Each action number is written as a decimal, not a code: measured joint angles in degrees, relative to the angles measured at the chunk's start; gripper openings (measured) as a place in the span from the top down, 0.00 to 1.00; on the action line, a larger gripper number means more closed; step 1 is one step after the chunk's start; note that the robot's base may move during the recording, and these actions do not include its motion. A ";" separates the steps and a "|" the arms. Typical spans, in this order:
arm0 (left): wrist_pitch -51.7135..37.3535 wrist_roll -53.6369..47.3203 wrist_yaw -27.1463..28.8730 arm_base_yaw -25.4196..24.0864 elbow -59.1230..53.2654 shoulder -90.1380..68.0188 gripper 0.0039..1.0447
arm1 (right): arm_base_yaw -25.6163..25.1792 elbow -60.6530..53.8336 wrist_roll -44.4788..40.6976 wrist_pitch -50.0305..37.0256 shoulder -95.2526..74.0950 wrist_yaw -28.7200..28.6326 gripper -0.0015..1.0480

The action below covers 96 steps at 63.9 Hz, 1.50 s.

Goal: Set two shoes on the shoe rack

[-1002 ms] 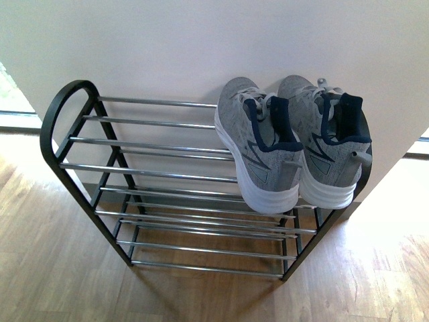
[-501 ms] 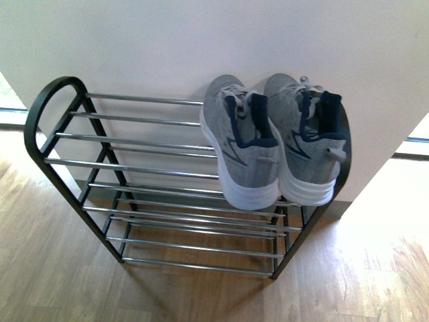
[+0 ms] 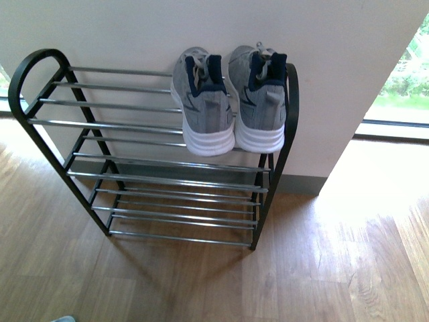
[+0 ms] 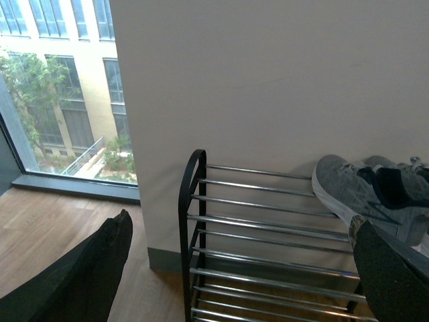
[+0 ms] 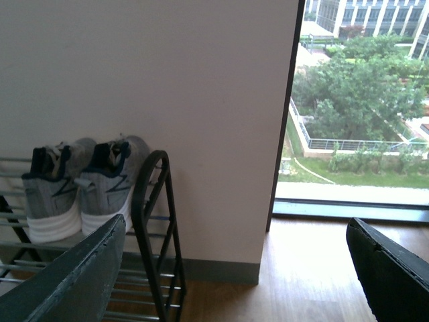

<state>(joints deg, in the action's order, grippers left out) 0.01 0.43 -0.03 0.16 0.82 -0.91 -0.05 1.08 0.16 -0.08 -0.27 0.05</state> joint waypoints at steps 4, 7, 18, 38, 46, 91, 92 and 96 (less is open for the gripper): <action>0.00 0.00 0.00 0.00 0.00 0.00 0.09 | 0.00 0.00 -0.02 0.00 0.00 -0.04 0.09; 0.00 -0.02 0.00 0.00 0.00 0.00 0.09 | 0.00 0.00 0.00 0.00 0.00 -0.02 0.09; 0.00 0.00 0.02 0.00 0.00 0.00 0.09 | 0.00 0.00 0.00 0.00 0.00 -0.07 0.09; 0.02 -0.02 0.02 0.00 0.00 0.00 0.09 | 0.00 0.00 0.00 0.00 0.00 -0.04 0.09; 0.00 -0.02 0.00 0.00 0.00 0.00 0.09 | 0.00 0.00 0.00 0.02 0.02 -0.02 0.09; 0.02 -0.02 0.00 -0.02 0.00 0.00 0.09 | 0.00 0.00 0.00 0.09 0.02 -0.04 0.09; 0.00 -0.02 0.00 -0.02 0.00 0.00 0.09 | 0.00 0.00 0.00 0.09 0.02 0.02 0.09; 0.02 0.00 0.02 0.00 0.00 0.00 0.09 | 0.00 0.00 0.00 0.09 0.02 -0.09 0.09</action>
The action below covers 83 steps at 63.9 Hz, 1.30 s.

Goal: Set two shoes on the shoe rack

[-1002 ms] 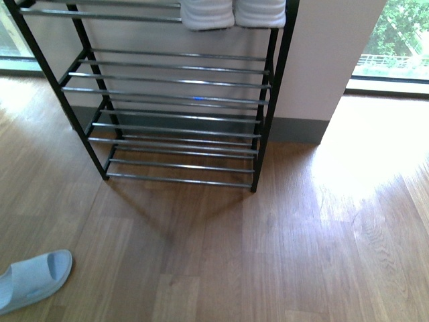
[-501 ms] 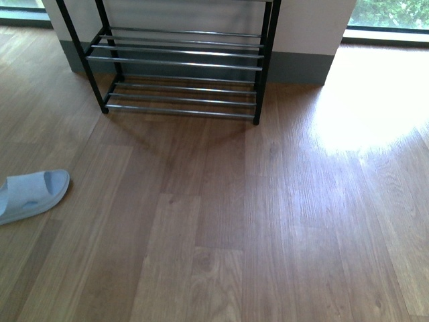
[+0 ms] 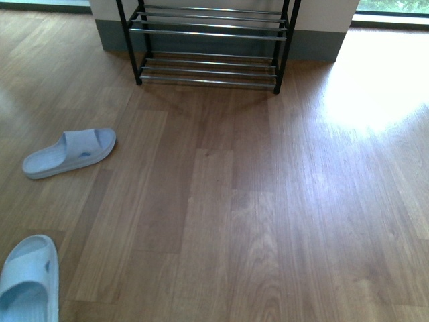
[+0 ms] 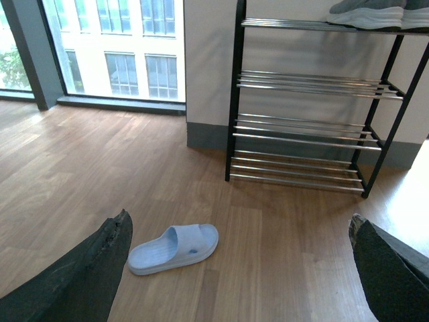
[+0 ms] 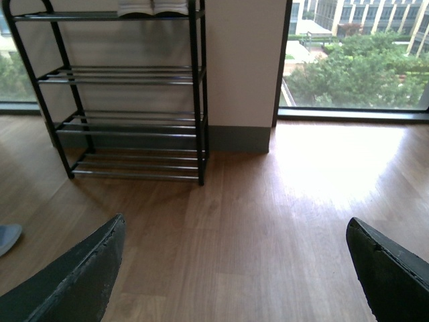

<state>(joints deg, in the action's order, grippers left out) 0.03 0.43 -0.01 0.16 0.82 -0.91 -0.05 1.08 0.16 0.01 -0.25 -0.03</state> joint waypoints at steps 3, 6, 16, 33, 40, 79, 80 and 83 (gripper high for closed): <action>-0.02 0.00 0.00 -0.02 0.00 0.00 0.09 | 0.00 0.00 0.00 0.00 0.00 0.02 0.09; 0.00 0.00 -0.02 0.00 0.00 0.00 0.09 | 0.00 0.00 0.00 0.00 0.00 0.02 0.09; -0.02 0.00 -0.02 -0.02 0.00 0.00 0.09 | 0.00 0.00 0.00 0.00 0.00 0.04 0.09; 0.00 -0.02 0.00 0.00 0.00 0.00 0.09 | 0.00 0.00 0.00 0.00 0.04 0.09 0.09; 0.00 0.00 0.00 -0.02 0.00 0.00 0.09 | 0.00 0.00 0.00 0.02 0.02 0.04 0.09; -0.02 0.00 0.00 -0.02 0.00 0.00 0.09 | 0.00 0.00 0.00 0.02 0.02 0.04 0.09; -0.02 0.00 0.00 0.00 0.00 0.00 0.09 | 0.00 0.00 0.00 0.00 0.04 0.09 0.09; -0.02 -0.02 0.00 0.00 0.00 0.00 0.09 | 0.00 0.00 0.00 0.02 0.02 -0.07 0.09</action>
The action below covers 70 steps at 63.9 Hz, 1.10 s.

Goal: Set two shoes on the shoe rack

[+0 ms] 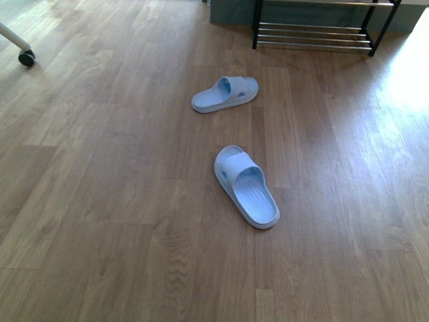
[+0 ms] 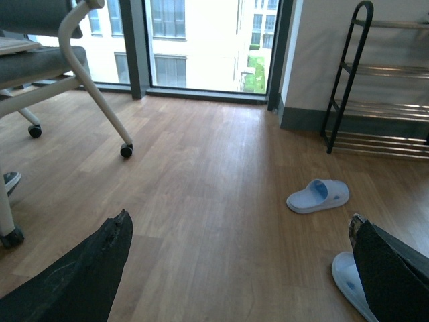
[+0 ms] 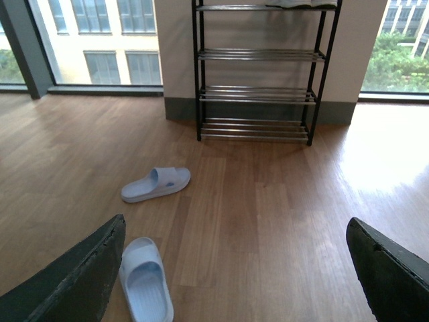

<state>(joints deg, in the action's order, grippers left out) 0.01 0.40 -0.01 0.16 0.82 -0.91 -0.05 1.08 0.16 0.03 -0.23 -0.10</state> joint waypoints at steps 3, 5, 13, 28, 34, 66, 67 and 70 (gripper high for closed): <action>0.02 0.04 0.35 0.00 0.00 0.00 0.09 | 0.00 0.00 0.00 0.00 0.07 -0.15 0.09; 0.02 0.02 0.37 -0.02 0.00 0.00 0.09 | 0.00 0.00 0.00 0.00 0.04 -0.20 0.09; 0.00 0.02 0.15 0.00 0.00 0.00 0.09 | 0.00 0.00 0.00 0.00 0.07 -0.11 0.09; 0.00 0.02 0.13 0.00 0.00 0.00 0.09 | 0.00 0.00 0.00 0.00 0.07 -0.09 0.09; 0.02 0.02 0.13 -0.02 0.00 0.00 0.09 | 0.00 0.00 0.00 0.00 0.07 -0.09 0.09; 0.00 0.02 -0.09 -0.11 0.00 0.00 0.09 | 0.00 0.00 0.00 0.00 0.07 0.15 0.09; 0.00 0.00 -0.11 -0.11 0.00 0.00 0.09 | 0.00 0.00 0.00 0.00 0.07 0.20 0.09; 0.00 0.00 -0.15 -0.11 0.00 0.00 0.09 | 0.00 0.00 0.00 0.00 0.07 0.33 0.09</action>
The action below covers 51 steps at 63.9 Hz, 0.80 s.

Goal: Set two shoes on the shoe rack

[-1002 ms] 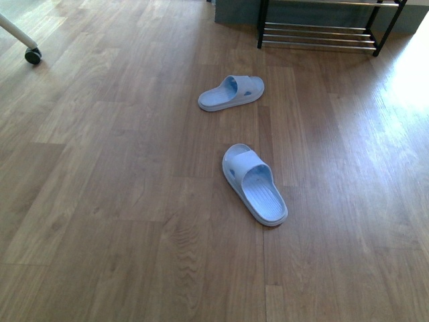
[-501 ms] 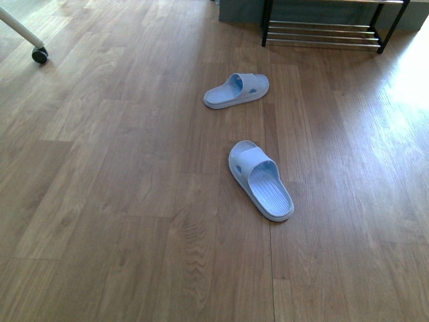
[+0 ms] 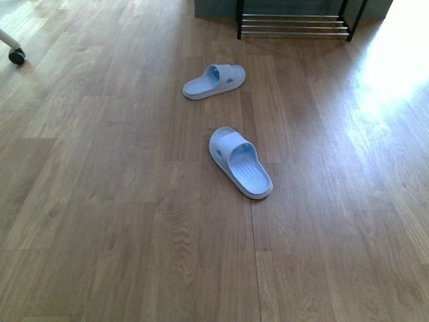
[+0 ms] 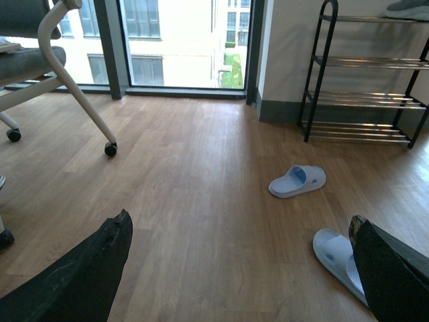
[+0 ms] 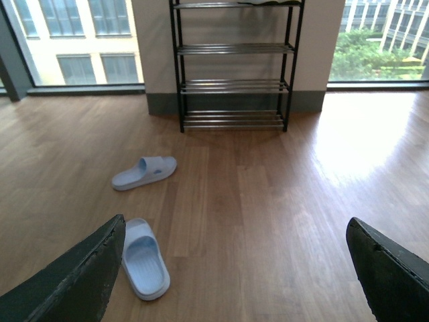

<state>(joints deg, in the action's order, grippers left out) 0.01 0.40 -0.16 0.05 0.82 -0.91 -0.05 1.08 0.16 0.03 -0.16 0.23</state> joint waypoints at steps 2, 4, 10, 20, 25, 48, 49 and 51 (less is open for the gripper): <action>0.00 0.00 0.09 0.00 0.00 0.00 0.09 | 0.00 0.00 0.00 0.00 0.02 -0.04 0.09; 0.00 0.00 0.11 0.00 0.00 0.00 0.09 | 0.00 0.00 0.00 0.00 0.00 -0.04 0.09; 0.00 0.02 0.15 0.00 0.00 0.00 0.09 | 0.02 0.00 0.00 0.00 0.00 -0.11 0.09; 0.00 0.02 0.15 -0.02 0.00 0.00 0.09 | 0.02 0.00 0.00 0.00 0.00 -0.22 0.09; 0.02 0.02 0.15 -0.02 0.00 0.00 0.09 | 0.02 0.00 0.00 0.00 0.00 -0.22 0.09; 0.00 0.00 0.15 -0.02 0.00 0.00 0.09 | 0.02 0.00 0.00 0.00 0.00 -0.22 0.09; 0.00 0.00 0.15 -0.02 0.00 0.00 0.09 | 0.02 0.00 0.00 0.00 0.00 -0.22 0.09; 0.00 0.00 0.15 -0.02 0.00 0.00 0.09 | 0.02 0.00 0.00 0.00 0.00 -0.22 0.09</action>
<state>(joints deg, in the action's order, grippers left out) 0.01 0.40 -0.01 0.03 0.82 -0.91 -0.03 1.08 0.16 0.03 -0.16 0.01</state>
